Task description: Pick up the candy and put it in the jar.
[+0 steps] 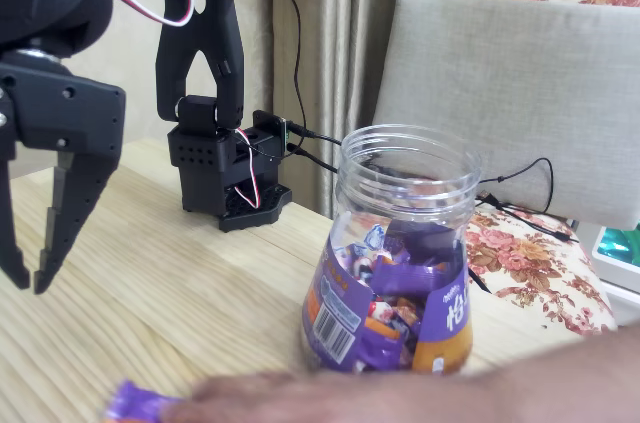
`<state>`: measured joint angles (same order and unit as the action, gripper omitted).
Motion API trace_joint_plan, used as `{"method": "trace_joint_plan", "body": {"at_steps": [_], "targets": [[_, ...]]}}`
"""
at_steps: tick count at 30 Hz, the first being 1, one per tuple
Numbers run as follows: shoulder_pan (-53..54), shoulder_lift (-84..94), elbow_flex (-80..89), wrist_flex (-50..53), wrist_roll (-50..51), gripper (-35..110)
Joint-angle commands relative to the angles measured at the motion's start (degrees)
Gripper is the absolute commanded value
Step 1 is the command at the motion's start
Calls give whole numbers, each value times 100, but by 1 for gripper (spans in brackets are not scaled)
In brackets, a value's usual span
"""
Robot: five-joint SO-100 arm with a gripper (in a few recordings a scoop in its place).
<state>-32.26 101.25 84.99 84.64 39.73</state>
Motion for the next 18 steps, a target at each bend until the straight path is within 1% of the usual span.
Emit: {"method": "trace_joint_plan", "body": {"at_steps": [1, 4, 18], "targets": [[598, 8666, 8648, -97, -9606, 0], [457, 8675, 8648, -26, -9659, 0], [457, 8675, 8648, -26, -9659, 0]]}}
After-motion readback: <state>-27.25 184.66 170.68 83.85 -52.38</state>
